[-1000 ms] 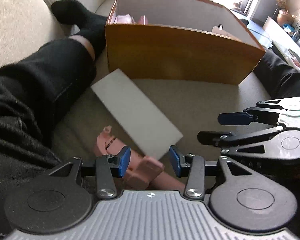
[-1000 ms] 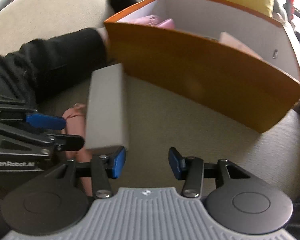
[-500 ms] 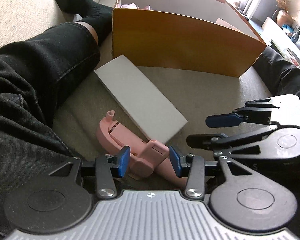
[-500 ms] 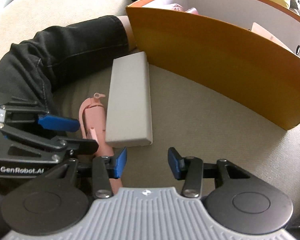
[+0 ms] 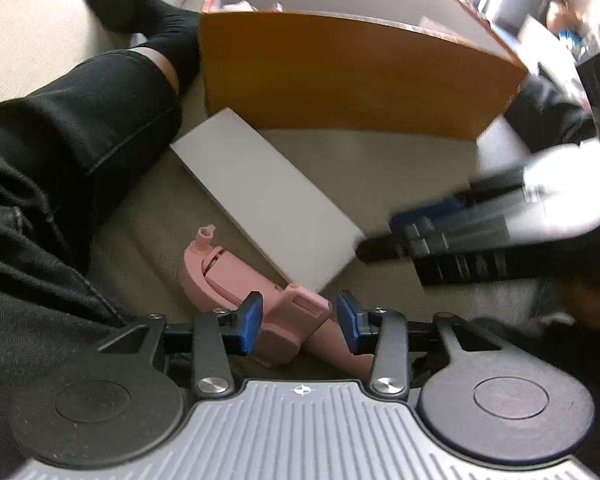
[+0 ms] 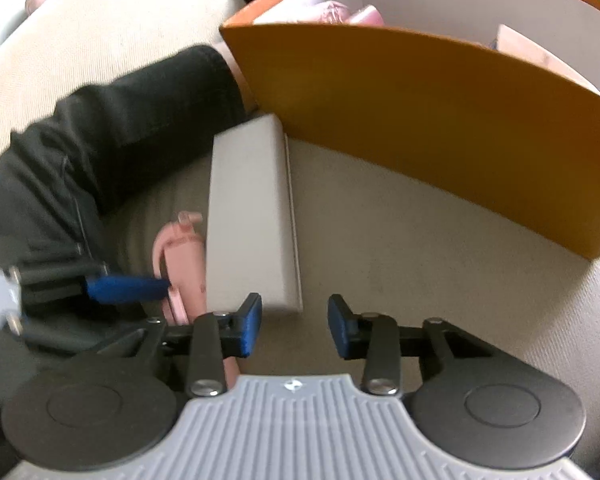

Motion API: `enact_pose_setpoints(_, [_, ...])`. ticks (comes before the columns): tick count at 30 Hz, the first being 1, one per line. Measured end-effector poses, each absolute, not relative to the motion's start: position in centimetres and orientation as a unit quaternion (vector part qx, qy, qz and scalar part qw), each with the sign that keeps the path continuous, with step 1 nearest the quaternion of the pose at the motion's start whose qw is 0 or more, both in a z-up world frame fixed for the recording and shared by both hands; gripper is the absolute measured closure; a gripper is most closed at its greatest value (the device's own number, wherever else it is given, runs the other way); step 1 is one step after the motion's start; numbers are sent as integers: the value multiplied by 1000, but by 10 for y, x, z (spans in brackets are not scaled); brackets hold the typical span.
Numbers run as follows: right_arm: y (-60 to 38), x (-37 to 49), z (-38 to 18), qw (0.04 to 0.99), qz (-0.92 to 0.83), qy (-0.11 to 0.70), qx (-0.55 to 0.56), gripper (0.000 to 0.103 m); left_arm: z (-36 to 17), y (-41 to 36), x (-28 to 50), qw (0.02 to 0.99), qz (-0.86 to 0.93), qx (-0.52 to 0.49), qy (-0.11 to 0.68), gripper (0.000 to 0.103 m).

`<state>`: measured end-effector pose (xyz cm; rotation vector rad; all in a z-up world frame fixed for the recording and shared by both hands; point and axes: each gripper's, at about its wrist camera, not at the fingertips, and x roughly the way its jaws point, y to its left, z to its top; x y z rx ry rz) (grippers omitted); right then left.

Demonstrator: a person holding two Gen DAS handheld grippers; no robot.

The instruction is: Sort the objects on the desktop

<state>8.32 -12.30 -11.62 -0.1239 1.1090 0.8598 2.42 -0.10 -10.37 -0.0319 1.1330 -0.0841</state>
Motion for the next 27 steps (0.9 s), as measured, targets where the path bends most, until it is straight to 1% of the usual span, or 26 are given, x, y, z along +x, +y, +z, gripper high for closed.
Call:
enact_pose_setpoints(6, [-98,96,-126,739,419,525,-51,59,-108,-10,25,842,-39,14,538,55])
enact_pose_setpoints(7, [-95,98,-128,733,424,530,-46,55,-109,-11,26,841,-38,18,539,61])
enact_pose_setpoints(9, [-91,101,-134,725,429,538,-38,49,-111,-11,27,841,-32,22,540,63])
enact_pose_setpoints(11, [-89,103,-138,721,428,544,-32,48,-111,-9,26,841,-33,17,539,63])
enact_pose_setpoints(12, [-89,104,-138,720,430,545,-29,50,-111,-8,26,842,-33,15,538,63])
enact_pose_setpoints(14, [-92,104,-135,722,429,542,-26,57,-110,-7,25,843,-32,13,536,64])
enact_pose_setpoints(16, [-97,102,-129,729,429,533,-28,68,-109,-7,24,844,-31,10,535,64])
enact_pose_setpoints(18, [-100,97,-122,734,432,522,-38,72,-108,-7,23,845,-30,11,534,64])
enact_pose_setpoints(21, [-105,88,-114,740,433,511,-58,75,-107,-7,22,846,-28,10,532,65])
enact_pose_setpoints(27, [-126,73,-101,756,424,483,-124,75,-101,-2,21,851,-19,-3,525,66])
